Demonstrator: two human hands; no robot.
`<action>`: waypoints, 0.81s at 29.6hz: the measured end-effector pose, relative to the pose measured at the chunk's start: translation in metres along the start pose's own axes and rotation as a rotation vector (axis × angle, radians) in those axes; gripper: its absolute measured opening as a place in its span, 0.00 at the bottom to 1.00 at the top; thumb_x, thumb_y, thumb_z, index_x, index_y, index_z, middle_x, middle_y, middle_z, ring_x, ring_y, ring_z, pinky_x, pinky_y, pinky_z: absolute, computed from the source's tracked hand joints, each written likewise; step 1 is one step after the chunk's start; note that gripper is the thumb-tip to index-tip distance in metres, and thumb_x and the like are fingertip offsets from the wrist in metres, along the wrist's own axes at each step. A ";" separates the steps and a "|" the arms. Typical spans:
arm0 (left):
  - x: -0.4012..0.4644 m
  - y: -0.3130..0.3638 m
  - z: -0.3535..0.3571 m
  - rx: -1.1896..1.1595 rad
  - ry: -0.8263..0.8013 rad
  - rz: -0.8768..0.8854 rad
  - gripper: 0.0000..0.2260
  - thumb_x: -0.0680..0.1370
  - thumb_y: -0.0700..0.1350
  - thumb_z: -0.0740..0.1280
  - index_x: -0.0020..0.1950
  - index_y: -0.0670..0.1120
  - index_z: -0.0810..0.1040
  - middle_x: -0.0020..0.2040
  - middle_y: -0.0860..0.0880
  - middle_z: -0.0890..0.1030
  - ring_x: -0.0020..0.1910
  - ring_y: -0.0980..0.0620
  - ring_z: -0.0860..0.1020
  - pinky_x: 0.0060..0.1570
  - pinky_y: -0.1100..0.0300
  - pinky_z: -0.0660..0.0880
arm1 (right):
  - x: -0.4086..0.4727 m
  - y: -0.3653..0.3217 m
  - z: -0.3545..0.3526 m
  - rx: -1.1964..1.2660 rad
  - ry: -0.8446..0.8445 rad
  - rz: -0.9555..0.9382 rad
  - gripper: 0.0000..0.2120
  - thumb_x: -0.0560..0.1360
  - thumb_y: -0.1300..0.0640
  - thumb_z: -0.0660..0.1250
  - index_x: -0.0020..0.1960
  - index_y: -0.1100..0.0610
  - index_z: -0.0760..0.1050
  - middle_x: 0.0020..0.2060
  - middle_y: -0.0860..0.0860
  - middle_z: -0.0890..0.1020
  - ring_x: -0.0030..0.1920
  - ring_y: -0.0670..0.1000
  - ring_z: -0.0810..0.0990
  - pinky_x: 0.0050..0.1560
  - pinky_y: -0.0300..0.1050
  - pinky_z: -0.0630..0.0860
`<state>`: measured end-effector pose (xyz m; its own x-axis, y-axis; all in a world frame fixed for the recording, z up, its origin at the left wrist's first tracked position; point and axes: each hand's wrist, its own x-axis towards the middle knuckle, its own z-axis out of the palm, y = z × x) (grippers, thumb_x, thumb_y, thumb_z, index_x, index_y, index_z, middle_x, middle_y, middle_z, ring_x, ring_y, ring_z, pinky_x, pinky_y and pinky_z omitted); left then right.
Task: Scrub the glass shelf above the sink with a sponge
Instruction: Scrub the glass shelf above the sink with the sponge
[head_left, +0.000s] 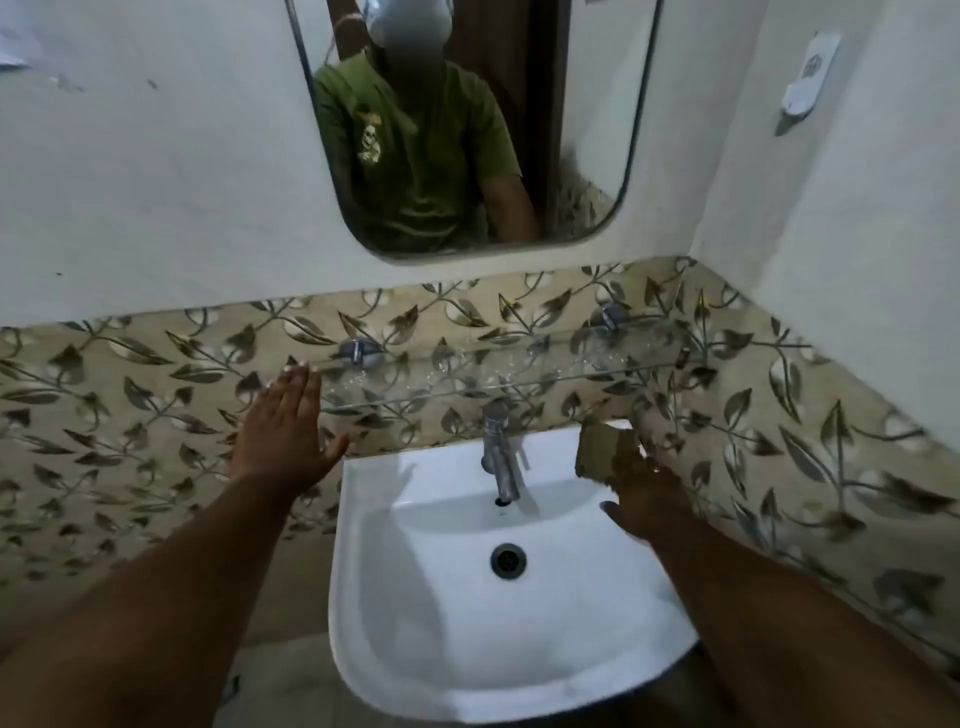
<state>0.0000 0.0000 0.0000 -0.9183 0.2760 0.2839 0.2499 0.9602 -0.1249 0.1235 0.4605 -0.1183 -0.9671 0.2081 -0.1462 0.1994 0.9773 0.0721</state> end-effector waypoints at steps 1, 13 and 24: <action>0.001 -0.001 0.000 0.003 0.036 0.003 0.43 0.78 0.65 0.60 0.82 0.41 0.48 0.83 0.41 0.52 0.82 0.45 0.50 0.80 0.46 0.50 | 0.005 -0.004 -0.001 -0.031 -0.034 0.002 0.39 0.83 0.38 0.57 0.84 0.56 0.46 0.83 0.61 0.45 0.82 0.61 0.54 0.79 0.53 0.55; 0.009 0.005 0.023 -0.003 0.174 0.017 0.38 0.75 0.58 0.61 0.79 0.38 0.59 0.79 0.37 0.64 0.79 0.41 0.61 0.79 0.43 0.52 | 0.083 -0.013 0.019 0.094 -0.072 -0.042 0.33 0.84 0.36 0.51 0.84 0.49 0.49 0.84 0.55 0.46 0.83 0.59 0.46 0.80 0.62 0.44; 0.007 0.000 0.028 0.016 0.183 -0.010 0.39 0.75 0.59 0.59 0.80 0.39 0.58 0.80 0.38 0.63 0.80 0.42 0.59 0.79 0.42 0.52 | 0.076 -0.015 0.021 0.977 0.056 0.261 0.19 0.87 0.52 0.56 0.74 0.55 0.73 0.69 0.61 0.77 0.66 0.62 0.76 0.66 0.54 0.72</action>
<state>-0.0148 0.0009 -0.0248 -0.8491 0.2710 0.4534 0.2347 0.9625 -0.1357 0.0506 0.4621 -0.1508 -0.8759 0.4422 -0.1929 0.4232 0.5124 -0.7472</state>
